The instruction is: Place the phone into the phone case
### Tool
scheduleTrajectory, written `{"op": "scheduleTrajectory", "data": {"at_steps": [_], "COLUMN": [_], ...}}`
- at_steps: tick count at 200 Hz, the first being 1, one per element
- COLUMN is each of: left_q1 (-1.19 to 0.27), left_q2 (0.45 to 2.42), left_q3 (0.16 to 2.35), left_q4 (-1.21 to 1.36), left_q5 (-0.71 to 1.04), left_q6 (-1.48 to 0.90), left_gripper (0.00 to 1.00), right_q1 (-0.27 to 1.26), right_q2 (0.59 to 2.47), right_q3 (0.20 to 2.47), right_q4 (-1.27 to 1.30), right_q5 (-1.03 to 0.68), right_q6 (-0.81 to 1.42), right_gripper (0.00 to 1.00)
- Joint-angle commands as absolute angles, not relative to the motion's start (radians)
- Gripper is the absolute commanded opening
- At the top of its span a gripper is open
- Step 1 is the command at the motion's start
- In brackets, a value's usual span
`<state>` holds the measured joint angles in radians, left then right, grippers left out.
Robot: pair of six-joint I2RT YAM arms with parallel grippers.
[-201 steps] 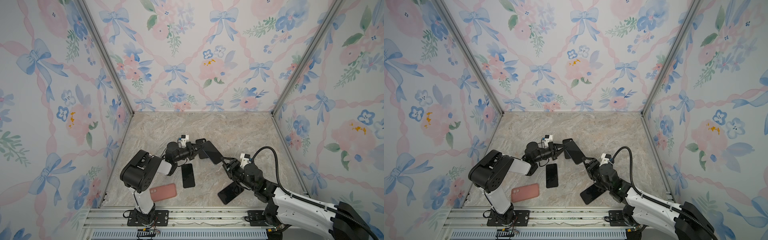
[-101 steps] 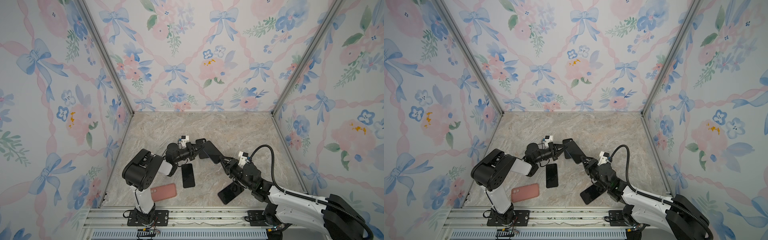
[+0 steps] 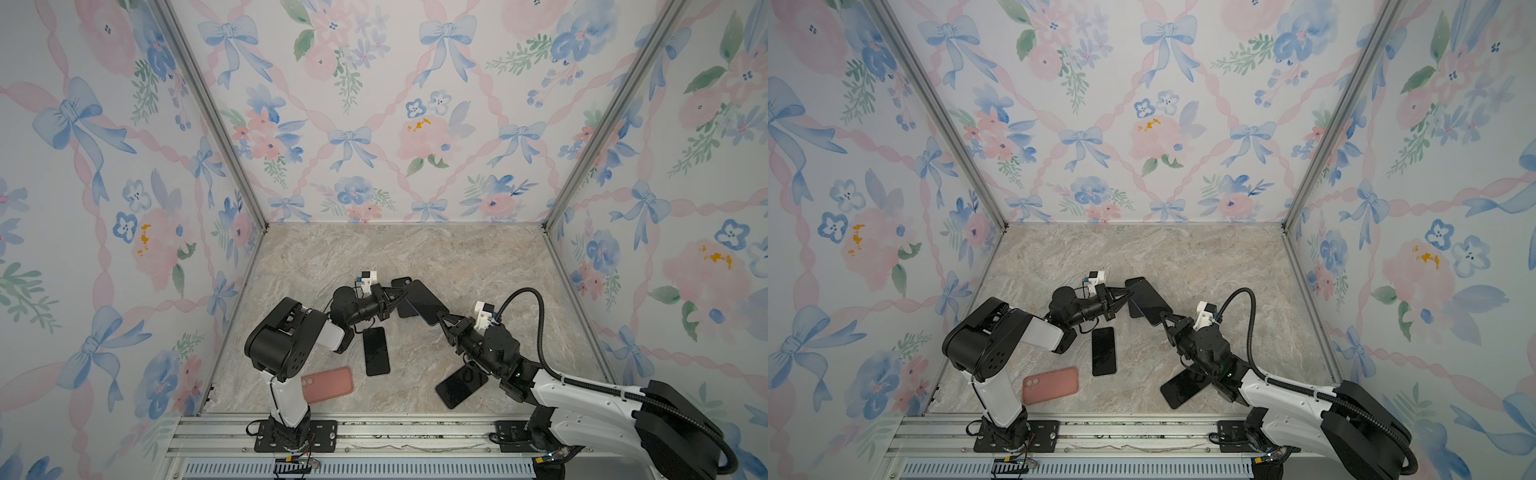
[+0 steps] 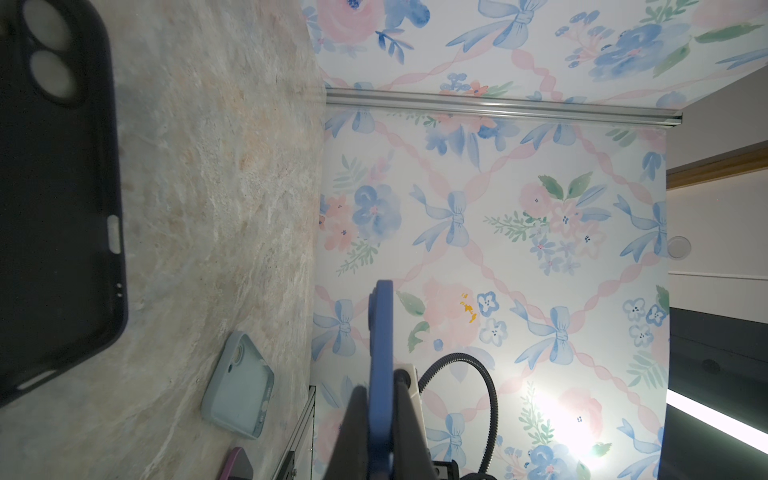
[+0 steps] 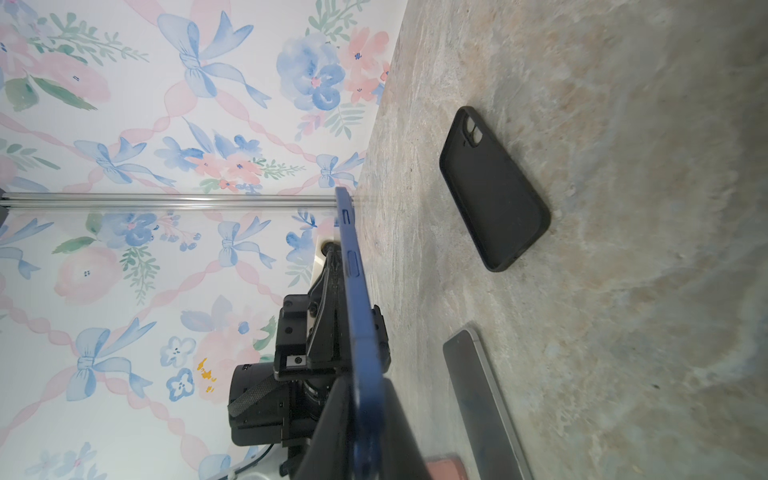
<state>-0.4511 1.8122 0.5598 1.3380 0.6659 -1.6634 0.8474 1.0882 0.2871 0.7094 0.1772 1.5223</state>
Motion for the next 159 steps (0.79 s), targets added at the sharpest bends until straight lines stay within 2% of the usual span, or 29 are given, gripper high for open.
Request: {"op": "scheduleTrajectory", "data": {"at_steps": [1, 9, 41, 54, 73, 91, 115, 159], "left_q1": [-0.460, -0.460, -0.459, -0.454, -0.440, -0.409, -0.362, -0.369], "left_q2": [1.813, 1.814, 1.819, 1.818, 1.806, 1.782, 1.752, 1.853], "left_q3": [0.561, 0.561, 0.557, 0.554, 0.567, 0.619, 0.726, 1.157], "left_q4": [1.403, 1.404, 1.389, 1.344, 1.221, 1.010, 0.604, -0.084], "left_q5": [0.683, 0.685, 0.695, 0.705, 0.722, 0.750, 0.717, 0.526], "left_q6": [-1.658, -1.653, -1.614, -1.578, -1.495, -1.355, -1.094, -0.689], "left_gripper": [0.00, 0.02, 0.28, 0.33, 0.35, 0.37, 0.38, 0.47], "right_q1": [0.856, 0.856, 0.840, 0.828, 0.803, 0.776, 0.731, 0.655], "right_q2": [1.095, 1.091, 1.050, 1.031, 1.001, 0.978, 0.968, 0.984], "right_q3": [0.281, 0.282, 0.290, 0.299, 0.322, 0.340, 0.351, 0.390], "right_q4": [0.725, 0.717, 0.635, 0.594, 0.513, 0.424, 0.392, 0.376], "right_q5": [0.193, 0.193, 0.188, 0.181, 0.159, 0.135, 0.075, -0.021], "right_q6": [1.504, 1.502, 1.484, 1.470, 1.439, 1.414, 1.366, 1.281], "right_gripper": [0.10, 0.09, 0.04, 0.03, 0.01, 0.00, 0.00, 0.00]}}
